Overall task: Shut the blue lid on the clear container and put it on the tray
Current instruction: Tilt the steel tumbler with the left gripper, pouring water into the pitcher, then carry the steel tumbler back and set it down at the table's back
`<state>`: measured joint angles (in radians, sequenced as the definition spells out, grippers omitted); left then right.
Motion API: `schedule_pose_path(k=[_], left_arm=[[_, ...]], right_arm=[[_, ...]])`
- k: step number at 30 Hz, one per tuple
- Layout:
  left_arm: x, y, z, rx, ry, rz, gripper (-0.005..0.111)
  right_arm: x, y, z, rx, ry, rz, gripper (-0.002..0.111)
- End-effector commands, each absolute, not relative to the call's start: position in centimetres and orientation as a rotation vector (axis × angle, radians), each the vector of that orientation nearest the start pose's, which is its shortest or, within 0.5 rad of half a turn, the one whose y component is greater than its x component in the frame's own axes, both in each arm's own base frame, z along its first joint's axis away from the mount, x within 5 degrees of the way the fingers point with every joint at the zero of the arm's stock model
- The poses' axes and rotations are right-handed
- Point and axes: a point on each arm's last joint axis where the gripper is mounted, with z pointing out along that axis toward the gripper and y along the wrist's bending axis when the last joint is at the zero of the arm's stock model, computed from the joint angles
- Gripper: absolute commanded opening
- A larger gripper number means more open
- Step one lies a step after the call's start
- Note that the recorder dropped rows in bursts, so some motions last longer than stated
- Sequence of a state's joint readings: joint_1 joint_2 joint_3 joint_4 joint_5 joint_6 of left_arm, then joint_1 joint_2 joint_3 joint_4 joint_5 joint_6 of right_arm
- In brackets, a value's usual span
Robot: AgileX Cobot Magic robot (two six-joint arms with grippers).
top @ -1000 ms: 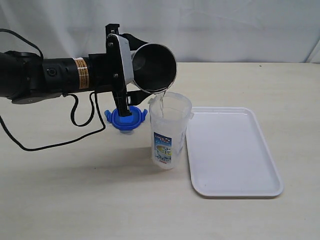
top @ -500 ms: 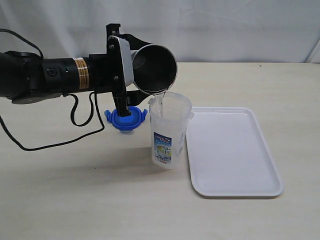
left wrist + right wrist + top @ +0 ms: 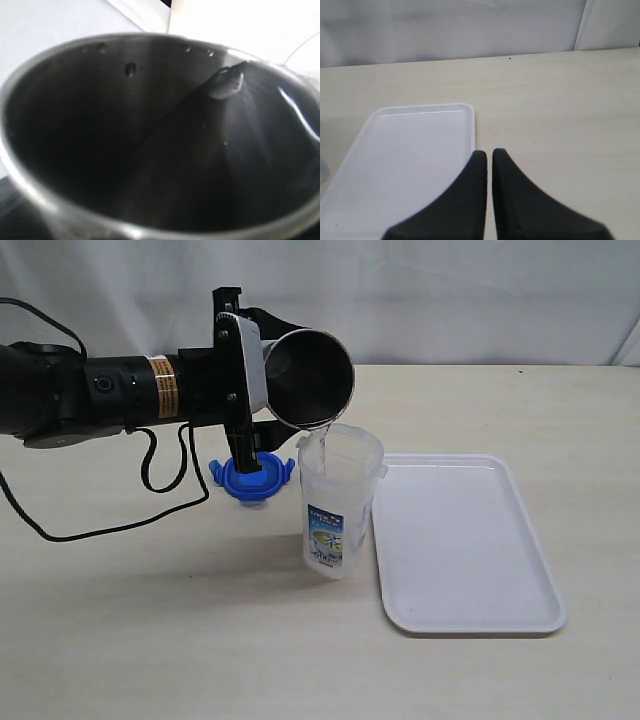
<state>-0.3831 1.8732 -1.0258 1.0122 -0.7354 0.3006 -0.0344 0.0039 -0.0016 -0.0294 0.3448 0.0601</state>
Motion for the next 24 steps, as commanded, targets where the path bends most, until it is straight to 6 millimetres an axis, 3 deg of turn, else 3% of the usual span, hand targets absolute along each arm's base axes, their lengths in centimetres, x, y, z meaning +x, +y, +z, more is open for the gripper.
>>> schedule_pose_path(k=[1,16,21,24], left_arm=[[34.2,-19.6,21.8,1.454,0.962,-0.05,0.0],[34.4,-19.4,21.5,1.318,1.189,-0.212,0.0],[36.4,-17.7,21.7,0.898,1.493,-0.218,0.0],[37.1,-16.8,22.1,0.666,1.568,-0.253,0.0]], right_arm=[[5.3,-0.3,18.2,0.066,1.824,-0.011,0.004],[5.3,-0.3,18.2,0.066,1.824,-0.011,0.004],[5.3,-0.3,18.2,0.066,1.824,-0.011,0.004],[5.3,-0.3,18.2,0.066,1.824,-0.011,0.004]])
